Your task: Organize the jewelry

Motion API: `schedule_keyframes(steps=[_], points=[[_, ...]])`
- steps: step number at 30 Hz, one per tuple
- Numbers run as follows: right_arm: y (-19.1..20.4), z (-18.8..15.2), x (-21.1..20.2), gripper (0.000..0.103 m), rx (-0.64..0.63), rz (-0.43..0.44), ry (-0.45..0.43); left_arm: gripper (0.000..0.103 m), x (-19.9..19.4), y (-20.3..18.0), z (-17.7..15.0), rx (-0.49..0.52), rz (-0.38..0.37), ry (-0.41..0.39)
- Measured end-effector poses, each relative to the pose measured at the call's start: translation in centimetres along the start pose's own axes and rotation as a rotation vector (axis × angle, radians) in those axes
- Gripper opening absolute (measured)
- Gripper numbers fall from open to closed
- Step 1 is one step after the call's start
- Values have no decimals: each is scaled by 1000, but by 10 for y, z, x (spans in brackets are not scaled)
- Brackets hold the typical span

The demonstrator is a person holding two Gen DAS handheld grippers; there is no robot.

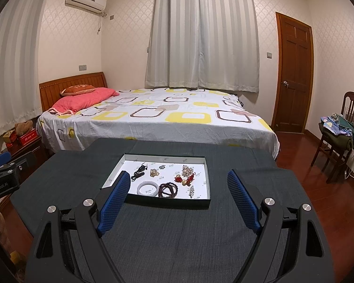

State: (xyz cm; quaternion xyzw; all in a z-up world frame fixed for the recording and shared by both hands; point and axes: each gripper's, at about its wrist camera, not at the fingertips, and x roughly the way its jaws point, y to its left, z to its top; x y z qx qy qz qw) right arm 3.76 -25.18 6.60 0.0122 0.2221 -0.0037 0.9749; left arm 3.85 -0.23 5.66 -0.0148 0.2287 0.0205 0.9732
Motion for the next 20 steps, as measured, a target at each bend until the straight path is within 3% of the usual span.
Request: schedule_keyframes(steps=[14,20], points=[[0,-5,2,81,5,0,6,99,10,4,1,24,8,7],[-14,-18,30,81,25,-29,43,99,56,16,-4,-1,48,78]])
